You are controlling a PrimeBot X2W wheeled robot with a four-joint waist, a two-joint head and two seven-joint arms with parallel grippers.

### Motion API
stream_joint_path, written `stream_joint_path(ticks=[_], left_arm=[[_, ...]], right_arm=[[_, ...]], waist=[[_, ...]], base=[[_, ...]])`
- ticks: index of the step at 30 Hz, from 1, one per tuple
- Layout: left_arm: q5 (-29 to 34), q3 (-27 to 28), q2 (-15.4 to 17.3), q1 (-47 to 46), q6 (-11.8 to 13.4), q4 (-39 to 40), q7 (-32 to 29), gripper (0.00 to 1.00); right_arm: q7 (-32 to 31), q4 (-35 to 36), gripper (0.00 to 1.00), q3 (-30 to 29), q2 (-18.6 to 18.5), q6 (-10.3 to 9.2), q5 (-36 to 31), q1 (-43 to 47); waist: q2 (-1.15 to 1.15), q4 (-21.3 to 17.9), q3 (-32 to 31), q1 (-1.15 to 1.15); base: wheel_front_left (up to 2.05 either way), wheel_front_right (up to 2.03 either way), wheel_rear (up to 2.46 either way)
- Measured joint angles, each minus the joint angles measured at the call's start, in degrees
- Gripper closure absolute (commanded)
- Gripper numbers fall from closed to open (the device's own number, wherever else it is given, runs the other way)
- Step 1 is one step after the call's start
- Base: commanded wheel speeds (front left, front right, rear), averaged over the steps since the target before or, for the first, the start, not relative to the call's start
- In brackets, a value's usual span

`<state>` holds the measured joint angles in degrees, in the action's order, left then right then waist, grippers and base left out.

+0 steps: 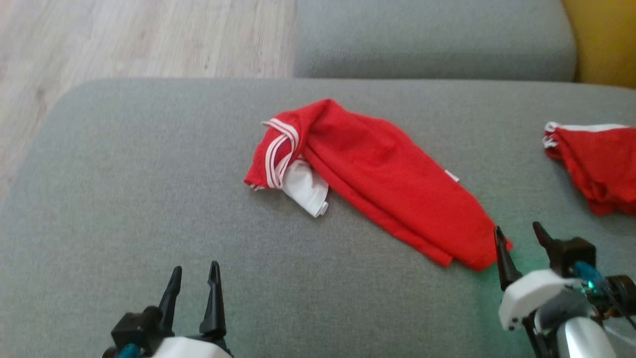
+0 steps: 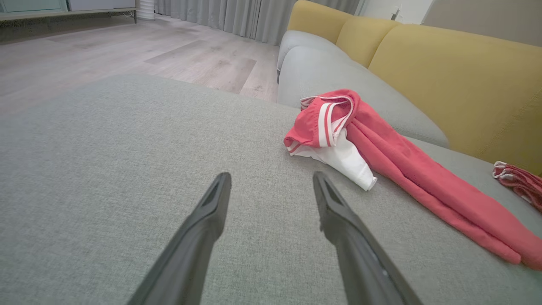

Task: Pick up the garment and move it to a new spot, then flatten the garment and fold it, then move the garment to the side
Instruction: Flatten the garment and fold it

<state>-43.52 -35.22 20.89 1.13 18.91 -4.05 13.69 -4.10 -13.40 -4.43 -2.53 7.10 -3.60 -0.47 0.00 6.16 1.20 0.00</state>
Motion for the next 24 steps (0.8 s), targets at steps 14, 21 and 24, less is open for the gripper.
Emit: stream_joint_path(ticks=[14, 21, 24], left_arm=[[0.69, 0.02, -1.07, -2.29, -0.29, -1.01, 0.07, 0.0], [1.23, 0.02, -1.27, -2.31, -0.34, -1.26, 0.08, 0.0], [1.24, 0.01, -1.36, -2.32, -0.68, -1.26, 0.08, 0.0]], right_arm=[[-5.28, -18.19, 0.16, -3.01, -1.96, 0.0, -0.53, -9.17], [-5.11, -20.26, 1.0, 0.65, -2.99, 0.0, 4.04, -10.92], [-3.97, -20.01, 1.0, 2.42, -4.56, 0.0, 5.05, -11.23]], waist=[[0.0, 2.77, 4.31, 0.0], [0.0, 2.6, 3.99, 0.0], [0.0, 2.57, 3.64, 0.0]], base=[[0.0, 0.0, 0.0], [0.0, 0.0, 0.0], [0.0, 0.0, 0.0]])
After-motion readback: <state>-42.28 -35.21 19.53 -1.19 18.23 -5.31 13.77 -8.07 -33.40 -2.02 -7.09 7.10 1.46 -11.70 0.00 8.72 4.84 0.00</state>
